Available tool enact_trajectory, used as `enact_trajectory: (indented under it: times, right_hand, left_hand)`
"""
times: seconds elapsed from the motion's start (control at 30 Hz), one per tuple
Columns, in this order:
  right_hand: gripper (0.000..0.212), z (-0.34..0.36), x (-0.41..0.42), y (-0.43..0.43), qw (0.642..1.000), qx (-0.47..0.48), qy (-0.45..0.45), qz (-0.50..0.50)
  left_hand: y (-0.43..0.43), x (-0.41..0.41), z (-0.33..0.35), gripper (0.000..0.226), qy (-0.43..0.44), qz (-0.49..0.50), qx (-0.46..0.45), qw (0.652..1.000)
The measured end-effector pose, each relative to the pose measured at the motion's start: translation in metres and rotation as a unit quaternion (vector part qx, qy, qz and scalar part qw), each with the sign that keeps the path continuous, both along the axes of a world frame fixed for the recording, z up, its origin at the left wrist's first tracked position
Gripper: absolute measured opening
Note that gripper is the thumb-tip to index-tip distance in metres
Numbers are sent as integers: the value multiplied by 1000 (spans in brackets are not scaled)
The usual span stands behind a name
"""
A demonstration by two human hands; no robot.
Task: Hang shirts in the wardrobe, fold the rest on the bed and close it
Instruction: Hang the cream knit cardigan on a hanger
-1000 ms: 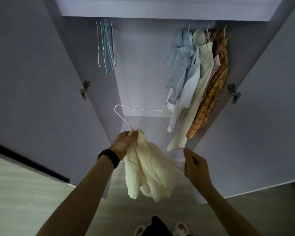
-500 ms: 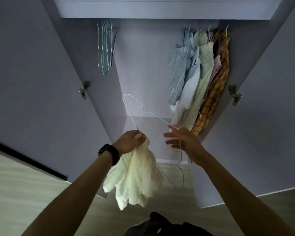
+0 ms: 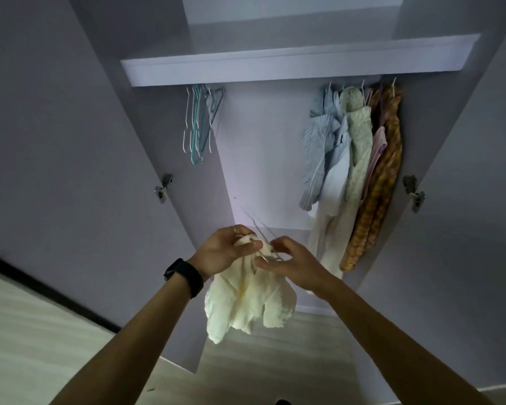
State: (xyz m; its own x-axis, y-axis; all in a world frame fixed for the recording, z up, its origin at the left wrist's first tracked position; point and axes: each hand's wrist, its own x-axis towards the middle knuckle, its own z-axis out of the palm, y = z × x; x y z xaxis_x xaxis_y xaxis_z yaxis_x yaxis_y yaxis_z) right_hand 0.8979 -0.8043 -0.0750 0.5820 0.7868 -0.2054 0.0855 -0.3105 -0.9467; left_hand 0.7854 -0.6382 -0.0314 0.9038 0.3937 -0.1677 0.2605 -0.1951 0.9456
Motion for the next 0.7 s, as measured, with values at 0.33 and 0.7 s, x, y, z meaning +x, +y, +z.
enact_trajectory:
  times: [0.33,0.7]
  right_hand:
    - [10,-6,63,-10,961,63,-5,-268]
    - [22,-22,73,-26,972,10,-27,-232]
  left_hand:
    - [61,-37,8,8,54,221,142,963]
    - [54,-14,-11,22,190,73,71,976]
